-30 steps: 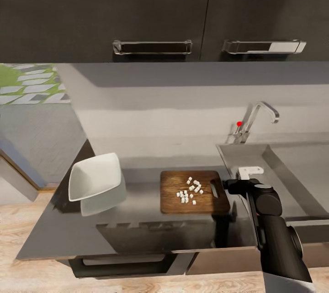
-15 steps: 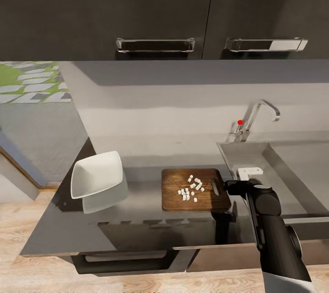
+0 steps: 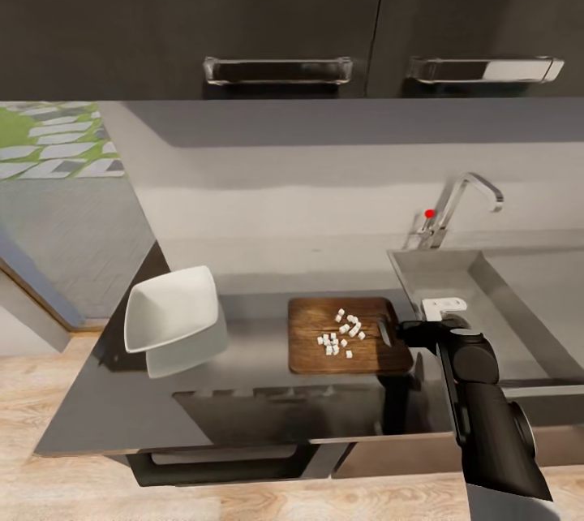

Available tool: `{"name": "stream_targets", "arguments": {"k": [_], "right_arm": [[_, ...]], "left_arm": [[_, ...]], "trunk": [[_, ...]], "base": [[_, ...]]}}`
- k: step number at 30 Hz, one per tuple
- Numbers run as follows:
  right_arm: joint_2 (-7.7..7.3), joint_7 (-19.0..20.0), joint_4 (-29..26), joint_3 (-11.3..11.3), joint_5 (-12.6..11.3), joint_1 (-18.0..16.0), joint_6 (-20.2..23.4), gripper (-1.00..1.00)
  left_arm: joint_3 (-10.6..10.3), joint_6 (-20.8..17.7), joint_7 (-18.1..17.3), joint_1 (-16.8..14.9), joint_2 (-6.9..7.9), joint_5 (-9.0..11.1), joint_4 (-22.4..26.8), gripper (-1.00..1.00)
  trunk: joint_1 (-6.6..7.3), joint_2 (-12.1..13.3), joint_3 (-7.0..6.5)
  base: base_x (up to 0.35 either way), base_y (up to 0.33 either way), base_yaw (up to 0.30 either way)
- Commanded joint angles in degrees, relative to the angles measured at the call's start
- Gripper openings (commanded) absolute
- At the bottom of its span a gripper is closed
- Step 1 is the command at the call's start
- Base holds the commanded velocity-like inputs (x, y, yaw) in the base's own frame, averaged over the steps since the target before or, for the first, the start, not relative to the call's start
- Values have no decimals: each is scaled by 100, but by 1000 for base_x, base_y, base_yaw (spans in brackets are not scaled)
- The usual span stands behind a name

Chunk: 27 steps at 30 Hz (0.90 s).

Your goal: In the kitchen, take the Vidalia onion out of the sink, dice it on the chopping board with the paring knife, put the diced onion into the bowl on the countertop, then place both the paring knife and the chopping board into the sink.

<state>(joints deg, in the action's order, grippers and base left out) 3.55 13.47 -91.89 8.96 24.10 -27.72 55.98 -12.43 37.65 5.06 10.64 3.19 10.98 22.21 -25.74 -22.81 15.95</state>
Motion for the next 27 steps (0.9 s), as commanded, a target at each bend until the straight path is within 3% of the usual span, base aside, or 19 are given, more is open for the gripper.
{"name": "stream_targets", "arguments": {"k": [1,27], "right_arm": [[6,60,-6,9,60,-5,19,100],[4,59,21,9,60,-5,19,100]], "left_arm": [[-49,5,51,1,7,18,12,100],[-50,5,52,0,7,18,12,100]], "trunk": [[-5,-10,17],[-5,-10,204]], "base": [[122,87,0],[6,4,0]]}}
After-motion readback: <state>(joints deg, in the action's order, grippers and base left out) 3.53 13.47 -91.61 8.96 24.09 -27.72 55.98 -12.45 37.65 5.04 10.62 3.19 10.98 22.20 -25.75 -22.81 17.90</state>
